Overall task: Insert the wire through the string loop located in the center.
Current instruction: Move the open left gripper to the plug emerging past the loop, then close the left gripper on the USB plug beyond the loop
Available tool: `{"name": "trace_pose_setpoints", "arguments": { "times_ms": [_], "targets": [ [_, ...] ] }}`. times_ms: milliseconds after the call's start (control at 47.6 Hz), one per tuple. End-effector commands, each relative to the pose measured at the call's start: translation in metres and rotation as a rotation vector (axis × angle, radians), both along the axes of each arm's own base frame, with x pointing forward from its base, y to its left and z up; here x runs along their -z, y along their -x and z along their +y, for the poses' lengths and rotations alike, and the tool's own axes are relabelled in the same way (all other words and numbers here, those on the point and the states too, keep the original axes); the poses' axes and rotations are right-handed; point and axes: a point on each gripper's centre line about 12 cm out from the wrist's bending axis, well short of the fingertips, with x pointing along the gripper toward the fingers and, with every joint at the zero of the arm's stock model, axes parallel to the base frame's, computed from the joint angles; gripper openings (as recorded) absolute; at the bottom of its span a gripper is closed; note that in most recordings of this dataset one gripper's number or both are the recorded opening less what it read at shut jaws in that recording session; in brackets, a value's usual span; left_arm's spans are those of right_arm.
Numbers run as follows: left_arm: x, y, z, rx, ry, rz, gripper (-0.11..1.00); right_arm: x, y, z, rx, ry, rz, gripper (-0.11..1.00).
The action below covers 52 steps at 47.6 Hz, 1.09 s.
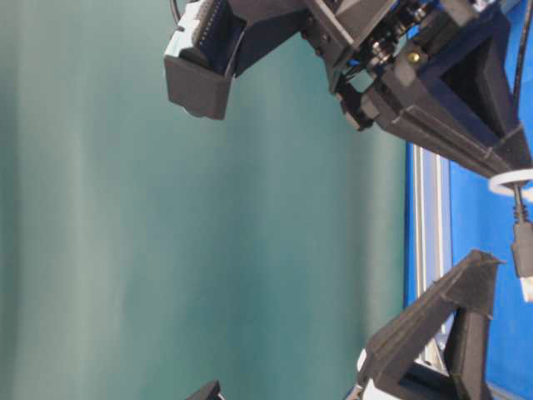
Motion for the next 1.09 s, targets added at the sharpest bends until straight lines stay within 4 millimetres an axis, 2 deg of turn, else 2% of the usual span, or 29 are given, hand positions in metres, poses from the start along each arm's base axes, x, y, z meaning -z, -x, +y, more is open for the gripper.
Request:
{"name": "trace_pose_setpoints", "arguments": {
  "times_ms": [0, 63, 210, 273, 315, 693, 1071],
  "targets": [
    [-0.013, -0.004, -0.002, 0.004, 0.003, -0.044, 0.10, -0.010, -0.005, 0.001, -0.001, -0.002, -0.037, -0.02],
    [-0.014, -0.004, -0.005, 0.015, 0.002, -0.048, 0.26, -0.010, -0.005, 0.001, -0.001, -0.002, -0.037, -0.02],
    [-0.015, -0.007, -0.010, 0.027, 0.005, -0.050, 0.72, -0.010, -0.005, 0.001, -0.003, -0.001, -0.037, -0.02],
    [-0.015, -0.008, -0.010, 0.027, 0.006, -0.047, 0.86, -0.010, -0.005, 0.001, -0.001, -0.002, -0.037, -0.02],
    [-0.015, -0.008, -0.011, 0.028, 0.005, -0.040, 0.91, -0.010, -0.005, 0.001, -0.001, -0.002, -0.037, -0.02],
    [-0.011, -0.009, -0.010, 0.026, 0.009, -0.010, 0.92, -0.010, -0.005, 0.001, -0.003, 0.000, -0.038, -0.02],
    [0.009, -0.015, -0.011, 0.026, 0.002, 0.039, 0.91, -0.010, -0.005, 0.001, -0.004, 0.001, -0.037, -0.02]
  ]
}}
